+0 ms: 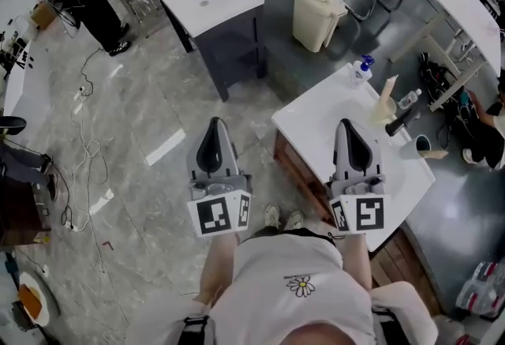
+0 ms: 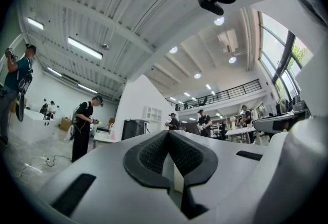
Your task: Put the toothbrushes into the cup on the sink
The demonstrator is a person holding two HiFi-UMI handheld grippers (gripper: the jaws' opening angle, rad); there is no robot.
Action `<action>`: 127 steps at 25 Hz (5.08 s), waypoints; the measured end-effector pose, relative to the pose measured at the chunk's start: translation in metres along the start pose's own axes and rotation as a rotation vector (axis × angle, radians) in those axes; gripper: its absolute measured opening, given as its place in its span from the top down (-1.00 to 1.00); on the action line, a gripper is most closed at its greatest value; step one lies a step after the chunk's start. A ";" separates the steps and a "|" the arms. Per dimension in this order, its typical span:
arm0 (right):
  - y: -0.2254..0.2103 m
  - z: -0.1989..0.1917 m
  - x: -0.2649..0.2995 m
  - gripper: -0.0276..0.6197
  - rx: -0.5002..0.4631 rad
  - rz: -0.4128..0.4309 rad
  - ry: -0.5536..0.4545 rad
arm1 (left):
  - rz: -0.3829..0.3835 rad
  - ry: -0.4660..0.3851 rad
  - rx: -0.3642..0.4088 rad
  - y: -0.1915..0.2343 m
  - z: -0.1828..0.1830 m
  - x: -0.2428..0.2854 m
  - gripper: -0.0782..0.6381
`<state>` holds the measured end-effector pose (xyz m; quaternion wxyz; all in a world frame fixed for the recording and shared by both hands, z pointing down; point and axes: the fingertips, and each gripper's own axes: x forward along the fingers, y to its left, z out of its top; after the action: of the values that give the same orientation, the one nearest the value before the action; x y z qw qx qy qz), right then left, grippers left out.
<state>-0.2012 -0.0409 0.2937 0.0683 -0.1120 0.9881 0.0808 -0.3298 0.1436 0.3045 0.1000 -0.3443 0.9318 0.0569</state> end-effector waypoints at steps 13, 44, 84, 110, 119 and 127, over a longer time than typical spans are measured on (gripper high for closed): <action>-0.108 0.004 -0.083 0.88 -0.025 -0.254 -0.017 | -0.217 -0.014 -0.040 -0.132 0.007 0.023 0.74; -0.214 0.011 -0.236 0.88 -0.138 -1.076 0.037 | -0.916 -0.041 -0.223 -0.356 -0.011 0.113 0.73; -0.211 -0.005 -0.258 0.88 -0.128 -1.161 0.151 | -0.928 0.618 -0.200 -0.455 -0.276 0.191 0.40; -0.213 0.002 -0.239 0.88 -0.138 -1.079 0.093 | -0.968 0.404 -0.124 -0.442 -0.204 0.196 0.69; -0.216 0.006 -0.217 0.88 -0.140 -1.012 0.049 | -0.982 0.171 -0.148 -0.420 -0.103 0.195 0.70; -0.213 0.015 -0.201 0.88 -0.139 -0.964 0.011 | -0.975 -0.074 -0.134 -0.385 -0.006 0.163 0.70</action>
<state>0.0439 -0.2008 0.2789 0.0849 -0.5618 0.8161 0.1053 -0.2000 -0.2510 0.2590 0.1256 -0.7436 0.6524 0.0756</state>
